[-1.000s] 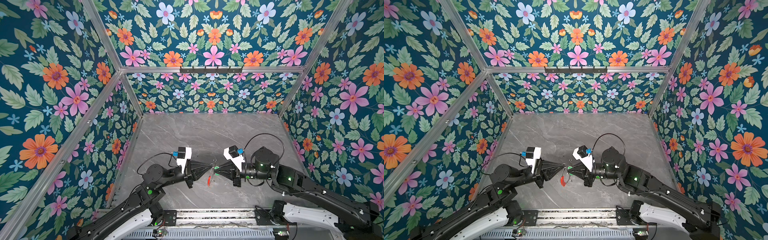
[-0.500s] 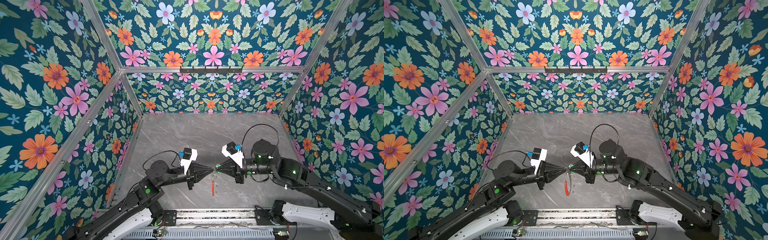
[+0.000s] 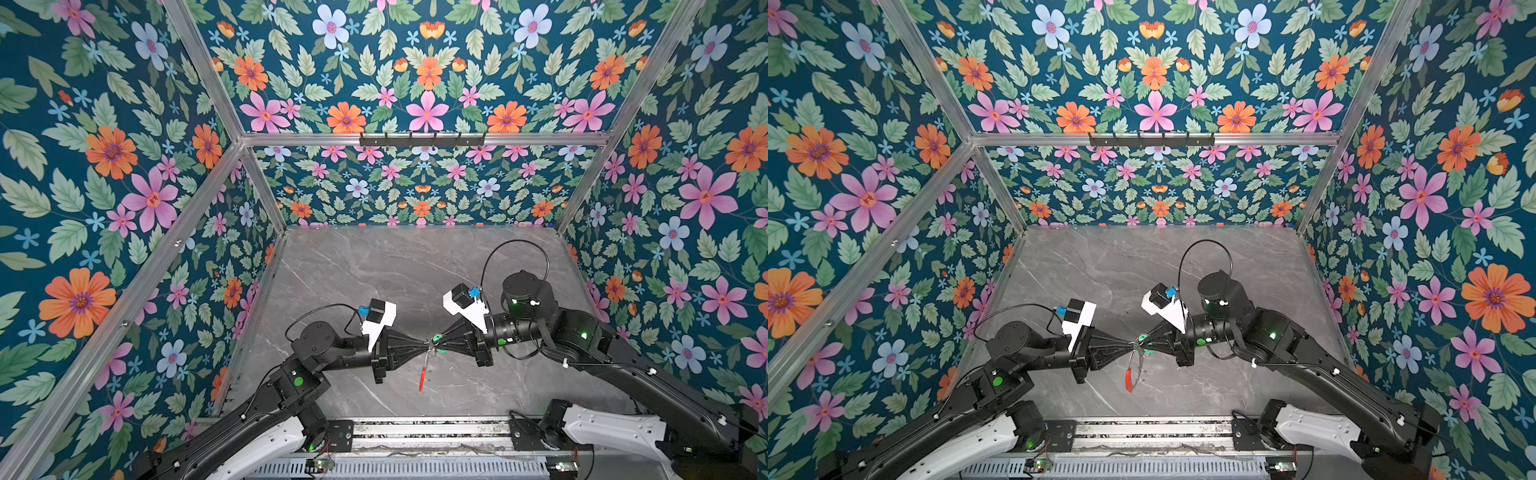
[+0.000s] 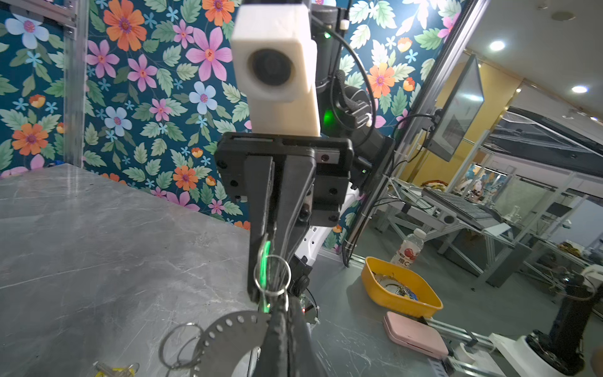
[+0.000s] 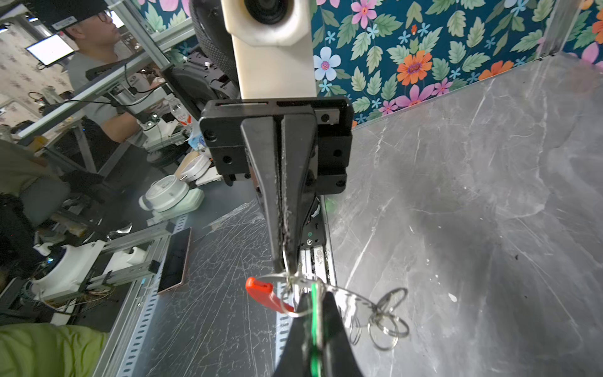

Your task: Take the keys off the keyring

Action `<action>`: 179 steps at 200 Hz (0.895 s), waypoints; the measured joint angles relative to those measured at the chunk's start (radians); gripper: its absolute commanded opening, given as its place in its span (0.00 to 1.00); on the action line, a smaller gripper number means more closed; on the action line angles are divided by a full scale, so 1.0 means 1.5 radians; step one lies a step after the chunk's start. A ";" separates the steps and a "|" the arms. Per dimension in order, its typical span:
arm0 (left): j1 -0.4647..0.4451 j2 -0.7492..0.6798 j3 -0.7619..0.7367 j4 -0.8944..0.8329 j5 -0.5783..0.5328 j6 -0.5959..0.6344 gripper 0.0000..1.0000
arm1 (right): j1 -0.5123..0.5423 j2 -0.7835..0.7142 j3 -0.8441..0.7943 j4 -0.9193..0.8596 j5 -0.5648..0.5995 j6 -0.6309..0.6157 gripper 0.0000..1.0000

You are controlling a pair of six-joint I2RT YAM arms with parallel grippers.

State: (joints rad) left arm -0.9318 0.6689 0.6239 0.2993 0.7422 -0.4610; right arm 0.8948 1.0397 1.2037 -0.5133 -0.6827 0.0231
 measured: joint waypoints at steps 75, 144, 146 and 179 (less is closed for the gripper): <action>0.000 0.008 -0.017 0.055 0.043 -0.035 0.00 | -0.011 0.038 0.034 -0.015 -0.073 -0.015 0.00; 0.001 -0.003 -0.056 0.155 0.062 -0.112 0.00 | -0.026 0.049 0.003 0.028 -0.156 -0.008 0.00; 0.001 -0.004 -0.057 0.157 0.062 -0.113 0.00 | -0.026 0.049 0.003 0.030 -0.157 -0.006 0.00; 0.001 -0.017 -0.067 0.183 0.053 -0.137 0.00 | -0.026 0.050 -0.013 0.057 -0.172 0.000 0.00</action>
State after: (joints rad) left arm -0.9310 0.6430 0.5240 0.5743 0.8223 -0.6662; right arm 0.8555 1.1141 1.1835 -0.4274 -0.9401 0.0231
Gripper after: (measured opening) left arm 0.050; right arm 0.064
